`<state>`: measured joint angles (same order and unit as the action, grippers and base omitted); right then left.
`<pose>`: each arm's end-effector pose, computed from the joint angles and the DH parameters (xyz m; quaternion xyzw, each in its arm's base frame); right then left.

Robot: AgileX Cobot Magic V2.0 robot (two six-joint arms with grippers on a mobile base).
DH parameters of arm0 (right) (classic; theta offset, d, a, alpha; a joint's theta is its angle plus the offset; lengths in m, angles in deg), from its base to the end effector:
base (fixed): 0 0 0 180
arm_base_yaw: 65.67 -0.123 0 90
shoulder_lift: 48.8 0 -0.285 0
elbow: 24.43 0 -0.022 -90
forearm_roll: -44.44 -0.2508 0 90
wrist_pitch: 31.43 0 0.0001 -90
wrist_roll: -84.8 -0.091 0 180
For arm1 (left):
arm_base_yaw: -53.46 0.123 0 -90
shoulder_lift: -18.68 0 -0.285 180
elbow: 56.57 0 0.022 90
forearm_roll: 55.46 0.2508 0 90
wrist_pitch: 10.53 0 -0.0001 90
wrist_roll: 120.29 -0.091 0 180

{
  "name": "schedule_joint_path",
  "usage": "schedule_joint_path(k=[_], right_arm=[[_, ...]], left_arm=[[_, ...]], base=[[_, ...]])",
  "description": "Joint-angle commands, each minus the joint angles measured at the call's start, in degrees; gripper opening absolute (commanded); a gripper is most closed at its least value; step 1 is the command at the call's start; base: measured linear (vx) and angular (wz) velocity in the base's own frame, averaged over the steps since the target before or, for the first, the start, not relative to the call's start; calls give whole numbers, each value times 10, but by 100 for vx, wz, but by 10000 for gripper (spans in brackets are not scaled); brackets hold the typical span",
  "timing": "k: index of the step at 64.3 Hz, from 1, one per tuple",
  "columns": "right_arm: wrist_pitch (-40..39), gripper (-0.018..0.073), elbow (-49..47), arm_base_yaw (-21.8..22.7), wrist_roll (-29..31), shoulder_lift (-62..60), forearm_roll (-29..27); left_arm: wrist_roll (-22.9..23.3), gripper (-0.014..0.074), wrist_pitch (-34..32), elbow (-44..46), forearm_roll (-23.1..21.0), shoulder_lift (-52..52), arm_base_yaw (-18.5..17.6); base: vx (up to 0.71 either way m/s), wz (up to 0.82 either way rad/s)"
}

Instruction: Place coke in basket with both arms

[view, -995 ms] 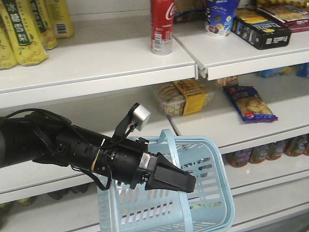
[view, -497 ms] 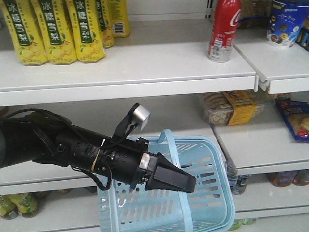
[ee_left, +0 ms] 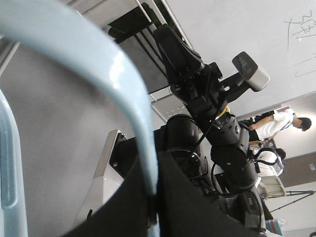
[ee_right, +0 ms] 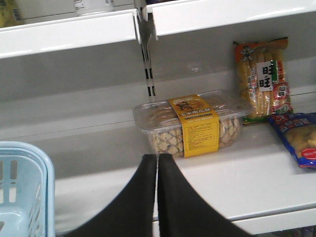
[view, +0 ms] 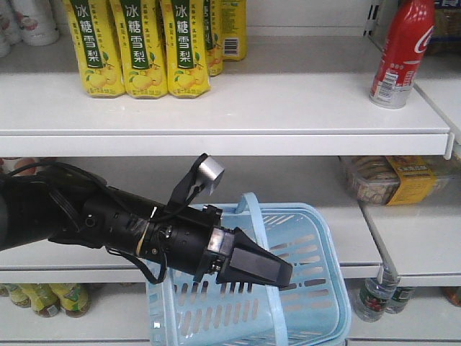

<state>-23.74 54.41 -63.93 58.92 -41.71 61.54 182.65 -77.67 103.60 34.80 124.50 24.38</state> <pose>0.0564 -0.0053 0.1926 0.0810 0.7225 0.0287 0.6860 0.2415 -0.2302 0.2479 0.2291 0.7499 -0.6163 0.0722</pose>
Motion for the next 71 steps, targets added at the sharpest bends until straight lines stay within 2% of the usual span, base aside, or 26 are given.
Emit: schedule_joint_path(k=[1,71], right_arm=[[-40,-6,10,4,4,-6,6],[-40,-6,10,4,4,-6,6]], left_arm=[[-1,-5,-115,14,-46,-28,-2],[-1,-5,-115,14,-46,-28,-2]], base=[[4,14],[3,5]])
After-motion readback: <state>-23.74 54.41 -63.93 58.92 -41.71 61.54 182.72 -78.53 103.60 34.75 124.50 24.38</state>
